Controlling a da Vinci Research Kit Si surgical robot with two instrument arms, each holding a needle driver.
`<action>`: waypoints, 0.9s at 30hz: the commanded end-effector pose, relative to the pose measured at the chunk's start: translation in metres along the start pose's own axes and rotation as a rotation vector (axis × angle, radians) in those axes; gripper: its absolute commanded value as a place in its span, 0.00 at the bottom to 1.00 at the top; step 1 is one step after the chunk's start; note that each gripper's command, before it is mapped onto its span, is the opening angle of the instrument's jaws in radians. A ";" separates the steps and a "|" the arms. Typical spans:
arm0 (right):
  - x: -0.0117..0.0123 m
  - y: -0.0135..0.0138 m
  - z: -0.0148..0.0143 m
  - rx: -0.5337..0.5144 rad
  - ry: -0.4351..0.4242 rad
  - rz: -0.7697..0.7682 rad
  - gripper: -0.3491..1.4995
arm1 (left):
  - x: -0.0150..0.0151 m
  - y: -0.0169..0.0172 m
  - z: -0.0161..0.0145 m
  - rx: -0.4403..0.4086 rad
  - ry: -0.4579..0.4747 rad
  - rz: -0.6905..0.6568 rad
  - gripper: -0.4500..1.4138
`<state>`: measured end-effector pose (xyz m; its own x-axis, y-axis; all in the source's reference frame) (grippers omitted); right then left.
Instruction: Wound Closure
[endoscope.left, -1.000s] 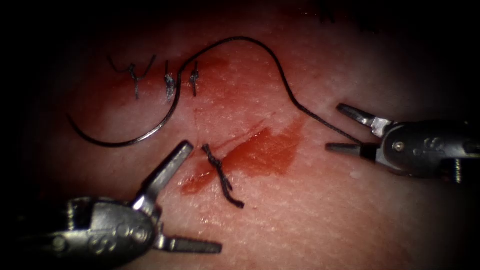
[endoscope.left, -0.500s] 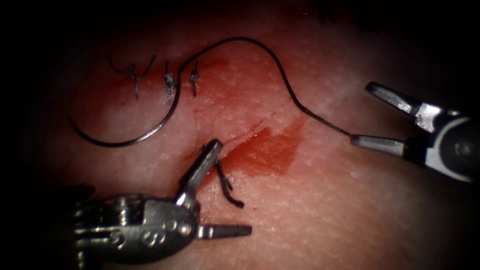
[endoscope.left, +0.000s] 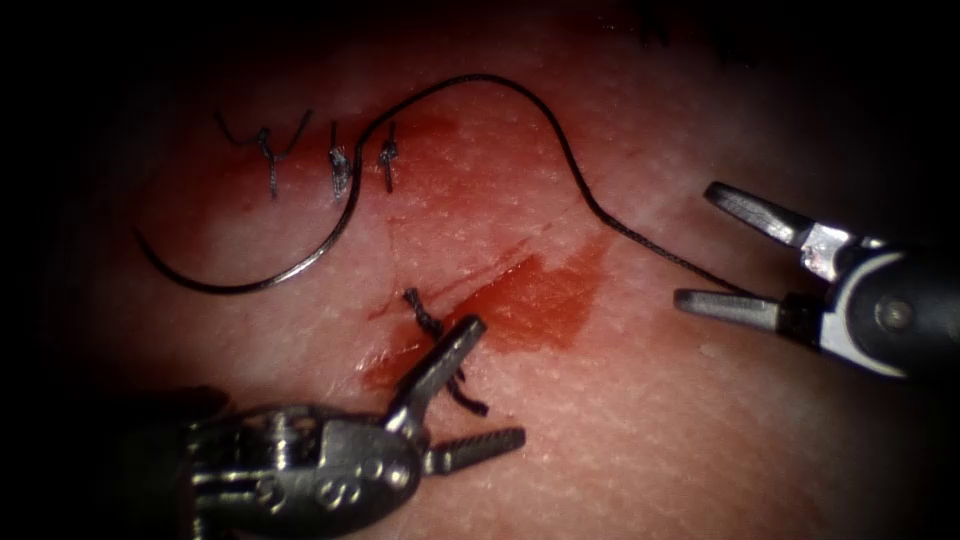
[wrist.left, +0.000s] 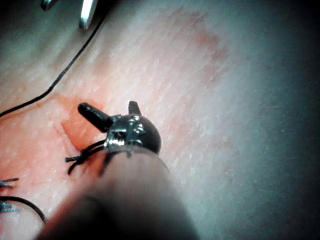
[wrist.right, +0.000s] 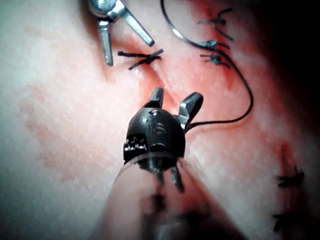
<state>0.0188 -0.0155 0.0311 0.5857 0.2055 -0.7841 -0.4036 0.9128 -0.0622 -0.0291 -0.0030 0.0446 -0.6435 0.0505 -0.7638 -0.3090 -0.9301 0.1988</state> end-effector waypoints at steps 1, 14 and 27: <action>0.0002 -0.0007 0.0009 0.001 0.002 0.001 0.56 | -0.0002 0.0007 0.0006 -0.001 -0.004 0.005 0.58; 0.0003 -0.0012 0.0012 0.001 0.008 0.000 0.56 | -0.0014 0.0014 0.0008 -0.015 -0.031 0.037 0.14; -0.0013 -0.0044 0.0062 0.266 0.270 -0.056 0.30 | -0.0027 -0.0003 -0.0011 -0.051 -0.020 0.038 0.00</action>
<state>0.0234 -0.0176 0.0354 0.3684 0.0768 -0.9265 -0.1489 0.9886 0.0227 -0.0258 -0.0027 0.0453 -0.6684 0.0196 -0.7435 -0.2479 -0.9484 0.1979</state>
